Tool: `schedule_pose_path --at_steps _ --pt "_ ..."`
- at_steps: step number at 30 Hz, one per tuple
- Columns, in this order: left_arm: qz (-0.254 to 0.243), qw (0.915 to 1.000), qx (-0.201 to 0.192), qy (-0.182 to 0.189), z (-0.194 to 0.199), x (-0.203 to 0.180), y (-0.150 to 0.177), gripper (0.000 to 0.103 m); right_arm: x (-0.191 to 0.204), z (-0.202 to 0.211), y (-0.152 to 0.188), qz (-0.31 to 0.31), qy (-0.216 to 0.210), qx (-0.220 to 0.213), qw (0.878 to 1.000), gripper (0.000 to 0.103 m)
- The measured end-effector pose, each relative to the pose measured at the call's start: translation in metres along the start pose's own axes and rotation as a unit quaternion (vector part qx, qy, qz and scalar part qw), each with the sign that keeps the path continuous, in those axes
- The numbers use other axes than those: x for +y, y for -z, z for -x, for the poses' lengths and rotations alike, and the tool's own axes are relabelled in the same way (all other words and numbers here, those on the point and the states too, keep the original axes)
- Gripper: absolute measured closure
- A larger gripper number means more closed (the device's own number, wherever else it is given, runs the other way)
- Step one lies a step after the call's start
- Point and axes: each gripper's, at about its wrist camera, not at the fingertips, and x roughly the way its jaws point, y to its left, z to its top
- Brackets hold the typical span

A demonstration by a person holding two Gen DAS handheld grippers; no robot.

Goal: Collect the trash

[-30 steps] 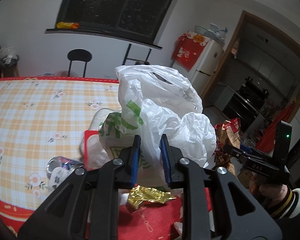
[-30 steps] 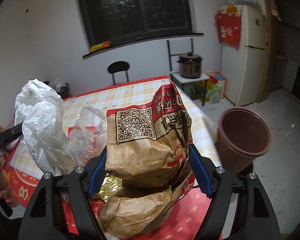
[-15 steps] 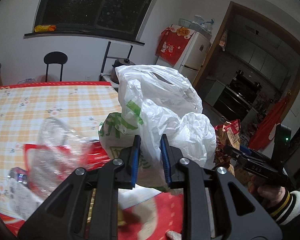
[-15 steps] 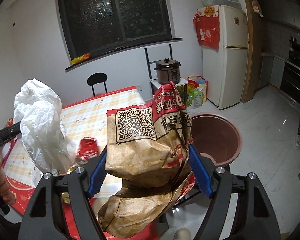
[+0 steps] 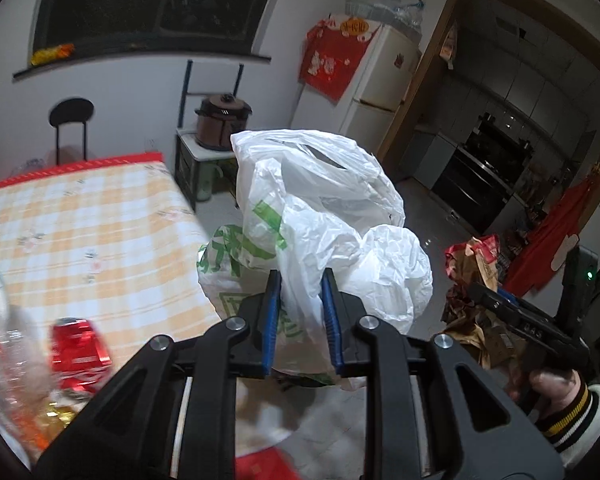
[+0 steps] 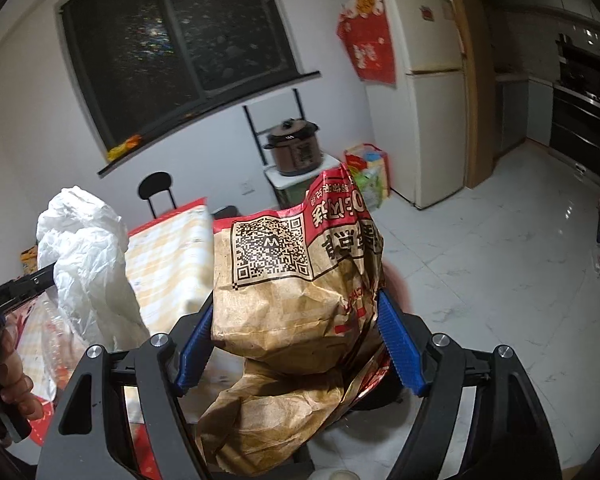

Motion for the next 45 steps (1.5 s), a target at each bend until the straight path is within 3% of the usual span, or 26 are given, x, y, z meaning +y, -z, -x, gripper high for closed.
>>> schedule_pose_path --at_steps 8,14,16,18,21,27,34,39,45 --pt "-0.001 0.9975 0.070 -0.009 -0.124 -0.036 -0.014 0.079 -0.061 -0.010 0.008 -0.038 0.024 0.026 0.999 0.029" --pt "-0.015 0.9938 0.110 0.005 -0.196 -0.058 -0.016 0.077 -0.081 -0.012 0.014 -0.046 0.035 0.038 0.998 0.029" --pt "-0.020 0.9922 0.123 0.005 -0.213 -0.062 -0.014 0.065 -0.083 -0.012 0.016 -0.047 0.040 0.041 0.997 0.029" --pt "-0.026 0.9913 0.129 0.008 -0.226 -0.066 -0.014 0.037 -0.087 -0.014 0.014 -0.049 0.044 0.045 0.997 0.029" --pt "-0.030 0.9929 0.115 0.005 -0.229 -0.068 -0.015 0.021 -0.089 -0.018 0.007 -0.045 0.048 0.046 0.997 0.029" --pt "0.015 0.9955 0.093 -0.010 -0.194 -0.043 -0.022 0.008 -0.082 -0.040 -0.007 -0.031 0.034 0.049 0.998 0.028" --pt "0.036 0.9939 0.021 -0.102 -0.103 0.004 -0.026 0.006 -0.049 -0.089 -0.026 0.011 0.002 0.058 0.998 0.027" --pt "0.055 0.9791 -0.021 -0.195 -0.040 0.038 -0.011 0.006 -0.027 -0.129 -0.037 0.045 -0.010 0.082 0.996 0.026" --pt "0.112 0.9553 -0.061 -0.267 0.020 0.077 0.002 0.006 -0.009 -0.162 -0.044 0.071 -0.012 0.113 0.991 0.025"
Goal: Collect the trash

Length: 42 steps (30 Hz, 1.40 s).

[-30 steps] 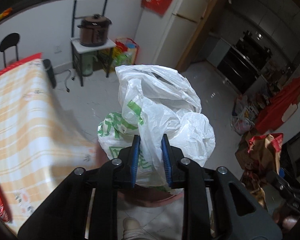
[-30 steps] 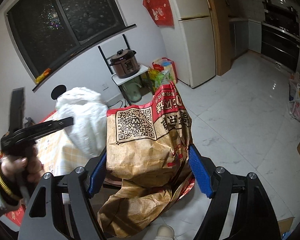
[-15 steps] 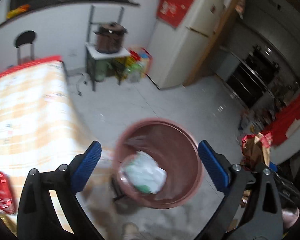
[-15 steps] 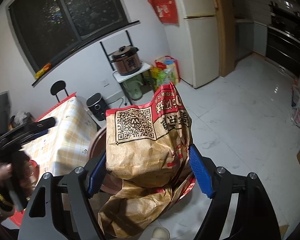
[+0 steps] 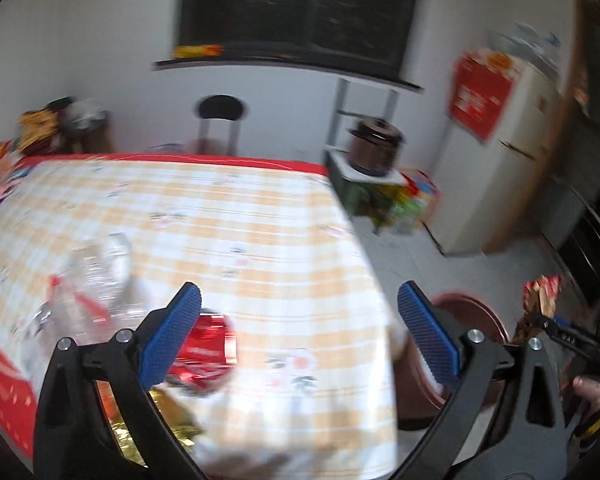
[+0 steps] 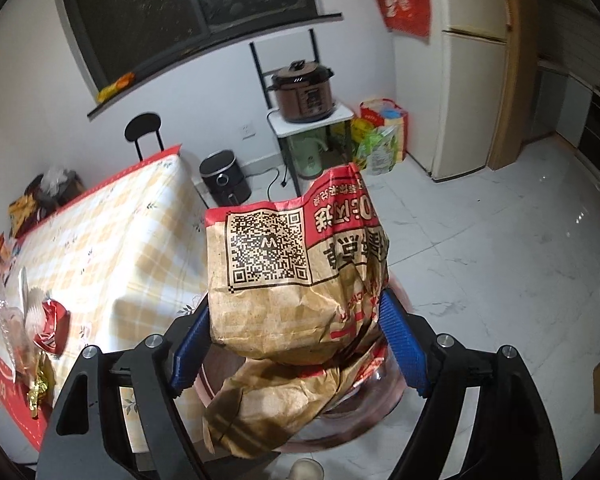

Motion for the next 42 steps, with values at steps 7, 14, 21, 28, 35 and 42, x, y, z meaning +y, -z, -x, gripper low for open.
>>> schedule_pose_path --at_steps 7,14,21,28,35,42 --pt "0.050 0.9967 -0.026 -0.058 0.021 0.054 -0.004 0.006 0.006 -0.014 -0.010 0.006 0.015 0.016 1.000 0.010" --pt "0.073 0.9937 -0.035 -0.077 0.031 0.072 0.000 0.006 0.011 -0.008 -0.018 0.011 0.022 0.008 1.000 0.007" --pt "0.094 0.9893 -0.053 -0.098 0.048 0.099 0.000 0.006 0.026 0.000 -0.021 0.022 0.015 0.004 1.000 0.006" --pt "0.131 0.9788 -0.063 -0.144 0.077 0.153 0.009 0.006 0.057 0.002 -0.015 0.042 -0.005 0.007 0.999 0.006" --pt "0.146 0.9729 -0.051 -0.172 0.104 0.204 0.031 0.006 0.111 0.000 0.000 0.064 -0.027 0.019 0.997 0.006" --pt "0.141 0.9772 -0.031 -0.156 0.111 0.267 0.045 0.006 0.182 0.009 0.024 0.073 -0.034 0.020 0.997 0.006"
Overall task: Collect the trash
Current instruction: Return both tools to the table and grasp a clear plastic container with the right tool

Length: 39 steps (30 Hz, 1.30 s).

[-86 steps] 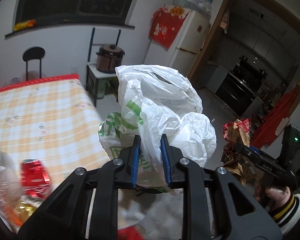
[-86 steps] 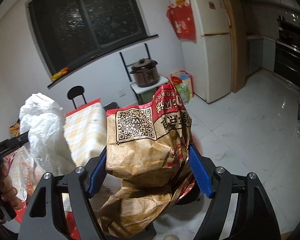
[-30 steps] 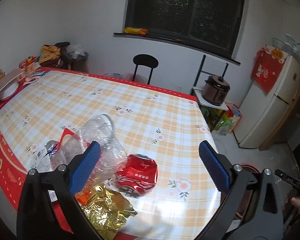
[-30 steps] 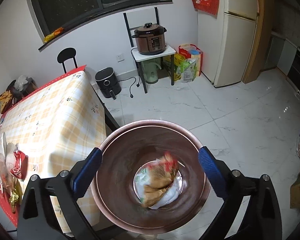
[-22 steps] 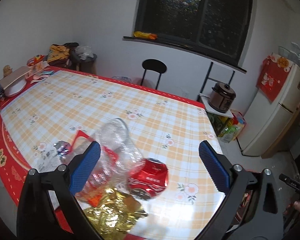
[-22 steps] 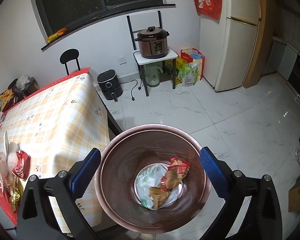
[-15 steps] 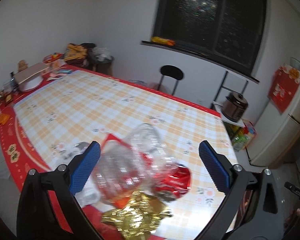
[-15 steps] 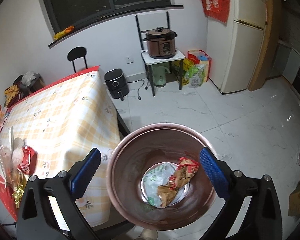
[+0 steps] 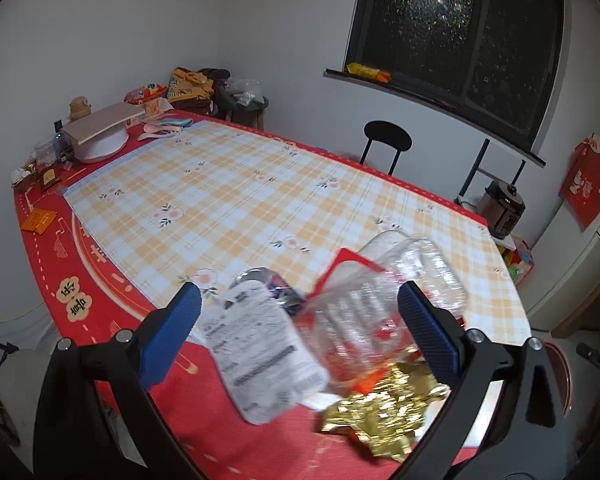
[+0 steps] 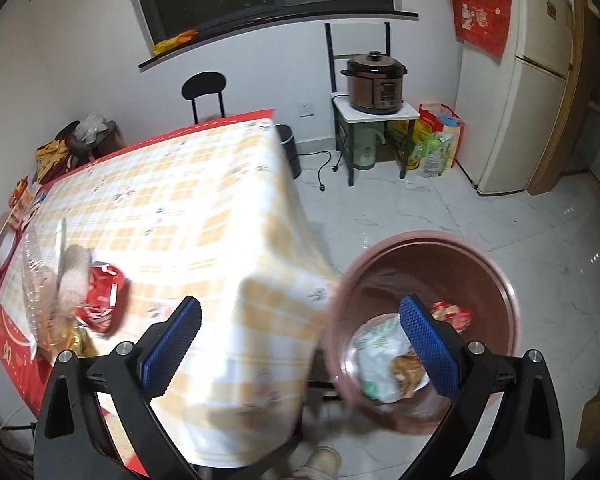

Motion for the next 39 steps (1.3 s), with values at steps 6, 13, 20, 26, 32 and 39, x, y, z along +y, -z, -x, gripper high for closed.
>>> schedule_pose_path --at_steps 6,13,20,26,32,39 --pt "0.010 0.9995 0.011 0.028 -0.023 0.055 -0.010 0.006 0.078 0.005 0.008 0.028 -0.008 0.006 1.000 0.006" --pt "0.014 0.9972 0.041 0.061 -0.064 0.099 -0.013 0.006 0.168 0.009 0.013 0.073 -0.028 0.002 0.997 0.006" --pt "-0.011 0.9921 0.078 0.098 -0.100 0.118 -0.012 0.006 0.239 -0.006 0.031 0.086 -0.049 0.015 0.995 0.006" --pt "-0.040 0.9872 0.089 0.126 -0.108 0.116 -0.012 0.006 0.287 -0.017 0.042 0.105 -0.083 0.019 0.991 0.006" --pt "-0.067 0.9822 0.099 0.145 -0.112 0.112 -0.010 0.006 0.306 -0.033 0.036 0.090 -0.117 0.009 0.989 0.006" --pt "-0.071 0.9798 0.113 0.150 -0.121 0.118 -0.009 0.006 0.304 -0.063 0.024 0.031 -0.166 0.009 0.986 0.006"
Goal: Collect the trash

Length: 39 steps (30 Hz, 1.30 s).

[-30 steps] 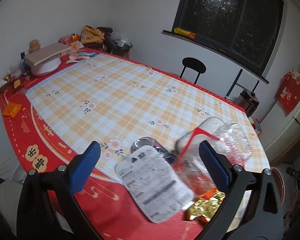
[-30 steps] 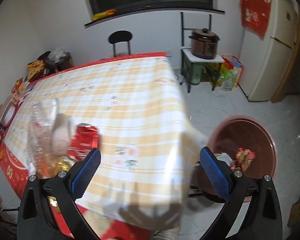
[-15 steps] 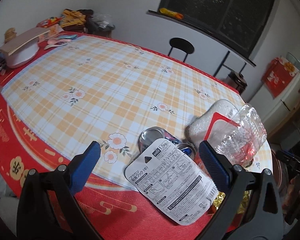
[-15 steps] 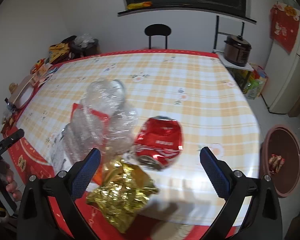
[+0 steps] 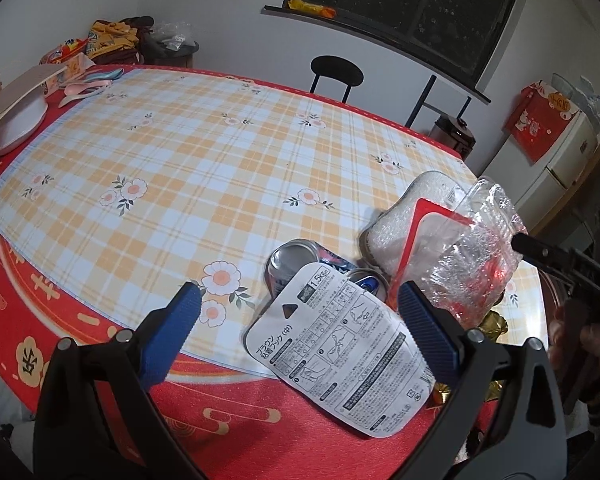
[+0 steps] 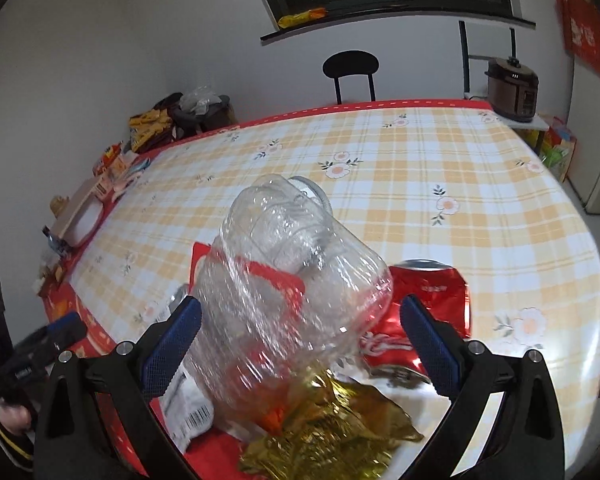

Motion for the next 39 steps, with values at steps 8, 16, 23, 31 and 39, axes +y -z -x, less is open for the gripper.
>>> schedule_pose_path --at_steps 8,16,23,31,39 --pt "-0.002 0.9999 0.011 0.010 -0.010 0.000 -0.002 0.006 -0.007 -0.016 -0.002 -0.047 -0.041 0.013 0.998 0.021" --pt "0.006 0.9997 0.018 0.015 -0.019 -0.002 -0.005 0.006 -0.001 0.005 -0.009 -0.034 -0.058 -0.002 0.998 0.055" --pt "0.000 0.9995 0.021 0.022 -0.023 -0.012 -0.005 0.006 0.006 0.027 -0.017 -0.030 -0.087 -0.024 0.995 0.070" --pt "0.000 0.9995 0.022 0.022 -0.022 -0.016 -0.005 0.006 0.021 0.057 -0.025 -0.011 -0.151 -0.058 0.987 0.082" --pt "-0.008 0.9993 0.026 0.026 -0.020 -0.024 -0.001 0.006 0.031 0.089 -0.031 0.001 -0.159 -0.086 0.984 0.082"
